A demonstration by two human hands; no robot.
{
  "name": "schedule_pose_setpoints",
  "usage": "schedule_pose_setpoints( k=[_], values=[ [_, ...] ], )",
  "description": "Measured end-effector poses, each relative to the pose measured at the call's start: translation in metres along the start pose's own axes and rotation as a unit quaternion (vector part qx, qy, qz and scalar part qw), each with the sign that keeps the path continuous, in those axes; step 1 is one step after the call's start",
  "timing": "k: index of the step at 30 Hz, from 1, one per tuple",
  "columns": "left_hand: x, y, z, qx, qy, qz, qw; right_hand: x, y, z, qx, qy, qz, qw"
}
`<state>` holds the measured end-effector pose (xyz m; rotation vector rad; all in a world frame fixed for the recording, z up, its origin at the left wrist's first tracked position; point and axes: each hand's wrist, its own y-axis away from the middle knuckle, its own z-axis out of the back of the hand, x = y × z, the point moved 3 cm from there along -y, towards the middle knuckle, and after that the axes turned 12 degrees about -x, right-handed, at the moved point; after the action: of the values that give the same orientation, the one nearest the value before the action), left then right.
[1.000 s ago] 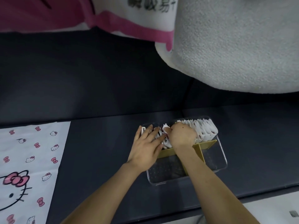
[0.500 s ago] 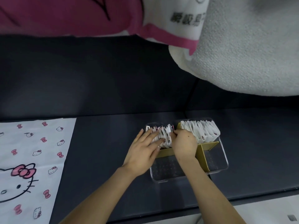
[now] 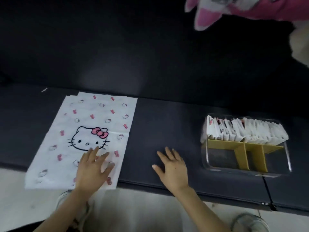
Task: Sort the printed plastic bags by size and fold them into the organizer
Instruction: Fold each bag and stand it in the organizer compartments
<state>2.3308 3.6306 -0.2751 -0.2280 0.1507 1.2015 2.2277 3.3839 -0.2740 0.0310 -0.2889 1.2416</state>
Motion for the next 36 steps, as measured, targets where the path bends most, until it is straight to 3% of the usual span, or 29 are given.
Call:
schedule_pose_setpoints(
  k=[4, 7, 9, 12, 15, 20, 23, 25, 27, 29, 32, 36],
  values=[
    [0.062, 0.017, 0.0, 0.146, -0.079, 0.103, 0.981, 0.01, 0.012, -0.044, 0.088, 0.07, 0.013, 0.994],
    [0.06, 0.022, -0.009, 0.175, -0.078, 0.063, 0.979, 0.016, 0.014, -0.044, 0.061, 0.044, -0.003, 0.997],
    [0.045, 0.027, -0.02, 0.161, -0.073, -0.019, 0.984, 0.023, 0.013, -0.036, 0.055, -0.014, -0.013, 0.998],
    [0.027, 0.031, -0.031, 0.139, -0.106, -0.135, 0.975, 0.043, 0.016, -0.033, 0.101, -0.092, 0.065, 0.989],
    [0.018, 0.027, -0.026, 0.117, -0.093, -0.169, 0.974, 0.054, 0.024, -0.044, 0.108, -0.059, 0.142, 0.982],
    [0.029, 0.026, -0.013, 0.089, 0.014, -0.24, 0.967, 0.044, 0.032, -0.041, 0.012, -0.067, 0.138, 0.988],
    [0.034, 0.018, 0.008, 0.131, 0.116, -0.177, 0.968, 0.037, 0.039, -0.024, -0.024, -0.15, 0.088, 0.984],
    [0.04, 0.012, 0.026, 0.134, 0.158, -0.089, 0.974, 0.027, 0.037, -0.002, 0.059, -0.313, -0.054, 0.946],
    [0.046, 0.001, 0.05, 0.121, 0.19, -0.045, 0.973, 0.009, 0.033, 0.019, 0.143, -0.479, -0.195, 0.844],
    [0.05, -0.01, 0.068, 0.118, 0.27, 0.025, 0.955, -0.018, 0.025, 0.03, 0.148, -0.561, -0.267, 0.769],
    [0.048, -0.02, 0.064, 0.139, 0.481, 0.18, 0.847, -0.038, 0.008, 0.034, 0.116, -0.621, -0.349, 0.692],
    [0.031, -0.016, 0.028, 0.14, 0.53, 0.312, 0.776, -0.052, -0.019, 0.016, 0.064, -0.583, -0.461, 0.666]
  ],
)
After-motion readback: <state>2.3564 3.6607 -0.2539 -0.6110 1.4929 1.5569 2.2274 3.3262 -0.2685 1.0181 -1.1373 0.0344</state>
